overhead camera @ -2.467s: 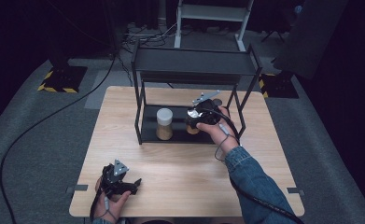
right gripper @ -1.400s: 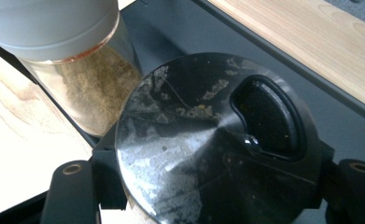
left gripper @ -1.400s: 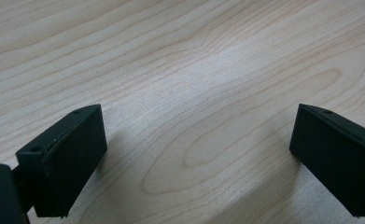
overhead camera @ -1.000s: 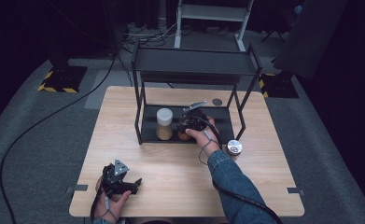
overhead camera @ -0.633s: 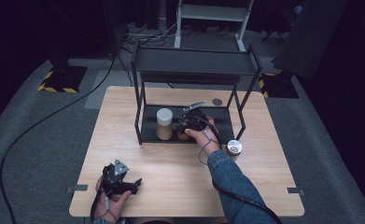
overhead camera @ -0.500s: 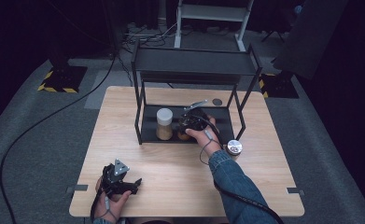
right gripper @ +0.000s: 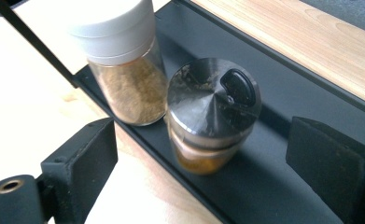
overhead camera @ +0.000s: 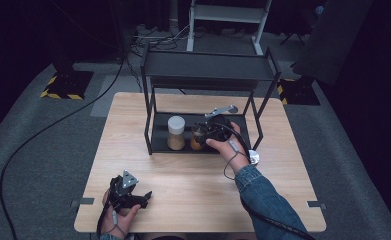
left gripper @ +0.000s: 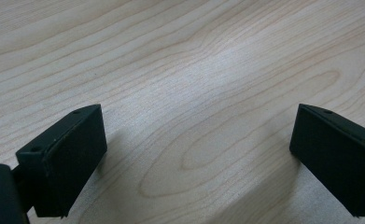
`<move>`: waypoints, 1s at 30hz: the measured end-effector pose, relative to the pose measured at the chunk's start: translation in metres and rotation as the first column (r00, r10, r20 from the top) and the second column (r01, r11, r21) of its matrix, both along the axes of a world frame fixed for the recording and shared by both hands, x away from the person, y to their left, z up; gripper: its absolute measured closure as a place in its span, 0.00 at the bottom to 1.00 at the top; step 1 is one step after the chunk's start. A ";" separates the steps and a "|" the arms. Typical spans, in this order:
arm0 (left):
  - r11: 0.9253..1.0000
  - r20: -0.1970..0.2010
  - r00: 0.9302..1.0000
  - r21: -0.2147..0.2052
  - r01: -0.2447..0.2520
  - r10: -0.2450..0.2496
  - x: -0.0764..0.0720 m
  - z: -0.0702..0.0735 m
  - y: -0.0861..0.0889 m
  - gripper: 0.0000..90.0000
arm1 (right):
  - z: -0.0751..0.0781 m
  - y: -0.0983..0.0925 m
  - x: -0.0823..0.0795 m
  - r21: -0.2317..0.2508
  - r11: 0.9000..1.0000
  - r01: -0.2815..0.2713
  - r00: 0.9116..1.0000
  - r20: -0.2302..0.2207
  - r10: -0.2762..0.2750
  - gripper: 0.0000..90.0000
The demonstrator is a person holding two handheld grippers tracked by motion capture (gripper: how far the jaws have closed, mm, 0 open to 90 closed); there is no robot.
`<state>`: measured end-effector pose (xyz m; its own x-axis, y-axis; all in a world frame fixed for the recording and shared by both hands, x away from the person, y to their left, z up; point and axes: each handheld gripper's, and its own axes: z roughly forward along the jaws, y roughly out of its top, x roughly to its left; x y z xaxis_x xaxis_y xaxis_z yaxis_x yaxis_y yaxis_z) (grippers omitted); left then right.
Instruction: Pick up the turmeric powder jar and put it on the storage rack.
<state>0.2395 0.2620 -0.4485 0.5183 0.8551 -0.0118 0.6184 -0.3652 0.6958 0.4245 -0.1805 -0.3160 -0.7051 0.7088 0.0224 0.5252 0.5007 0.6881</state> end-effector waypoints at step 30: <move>1.000 0.001 1.000 0.000 0.000 0.000 0.000 0.000 0.000 0.04 | 0.025 -0.064 -0.055 0.007 1.000 0.002 0.999 0.037 -0.002 0.09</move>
<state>0.2394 0.2620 -0.4487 0.5187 0.8549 -0.0115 0.6173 -0.3652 0.6969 0.3697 -0.2450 -0.2909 -0.7043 0.7099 0.0010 0.5001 0.4951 0.7105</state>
